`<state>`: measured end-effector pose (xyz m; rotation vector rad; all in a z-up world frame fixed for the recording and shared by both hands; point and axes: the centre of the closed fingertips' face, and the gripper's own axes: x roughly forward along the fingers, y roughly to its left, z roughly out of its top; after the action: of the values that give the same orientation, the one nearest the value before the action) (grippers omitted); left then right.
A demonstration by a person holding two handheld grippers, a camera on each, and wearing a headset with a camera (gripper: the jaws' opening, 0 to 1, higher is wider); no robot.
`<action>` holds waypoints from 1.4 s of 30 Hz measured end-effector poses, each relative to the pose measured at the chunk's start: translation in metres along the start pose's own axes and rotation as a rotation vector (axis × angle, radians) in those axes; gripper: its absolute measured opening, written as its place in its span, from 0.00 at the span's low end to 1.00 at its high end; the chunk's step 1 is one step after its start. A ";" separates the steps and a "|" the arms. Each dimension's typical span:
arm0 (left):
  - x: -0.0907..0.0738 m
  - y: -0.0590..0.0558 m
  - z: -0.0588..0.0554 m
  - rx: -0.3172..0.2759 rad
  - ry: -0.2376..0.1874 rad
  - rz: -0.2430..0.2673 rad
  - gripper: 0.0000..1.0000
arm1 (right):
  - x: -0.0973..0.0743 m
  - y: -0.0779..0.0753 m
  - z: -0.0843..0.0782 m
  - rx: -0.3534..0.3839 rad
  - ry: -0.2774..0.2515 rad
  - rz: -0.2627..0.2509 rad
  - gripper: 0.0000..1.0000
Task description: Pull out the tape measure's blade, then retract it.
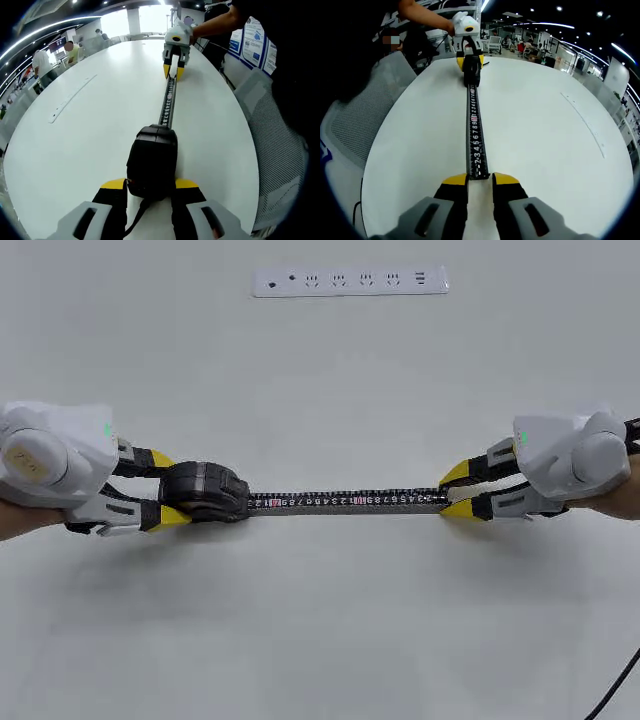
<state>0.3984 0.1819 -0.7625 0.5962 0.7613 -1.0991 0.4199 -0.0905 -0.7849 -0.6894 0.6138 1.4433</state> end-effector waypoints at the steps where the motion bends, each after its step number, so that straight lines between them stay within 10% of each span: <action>1: 0.000 0.000 0.000 -0.005 -0.003 0.001 0.31 | -0.001 0.000 -0.001 0.008 -0.002 -0.004 0.19; 21: -0.026 -0.010 -0.011 -0.171 -0.109 0.065 0.54 | -0.029 0.011 -0.017 0.120 -0.019 -0.090 0.50; 27: -0.034 -0.007 -0.005 -0.256 -0.207 0.159 0.63 | -0.037 0.014 -0.015 0.163 -0.051 -0.137 0.57; 38: -0.039 -0.026 -0.008 -0.328 -0.241 0.202 0.74 | -0.043 0.022 -0.012 0.199 -0.081 -0.200 0.82; 42: -0.044 -0.037 -0.007 -0.379 -0.287 0.299 0.80 | -0.043 0.029 -0.008 0.251 -0.122 -0.253 0.88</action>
<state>0.3512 0.1987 -0.7341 0.2127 0.5864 -0.7188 0.3889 -0.1247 -0.7601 -0.4591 0.5782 1.1408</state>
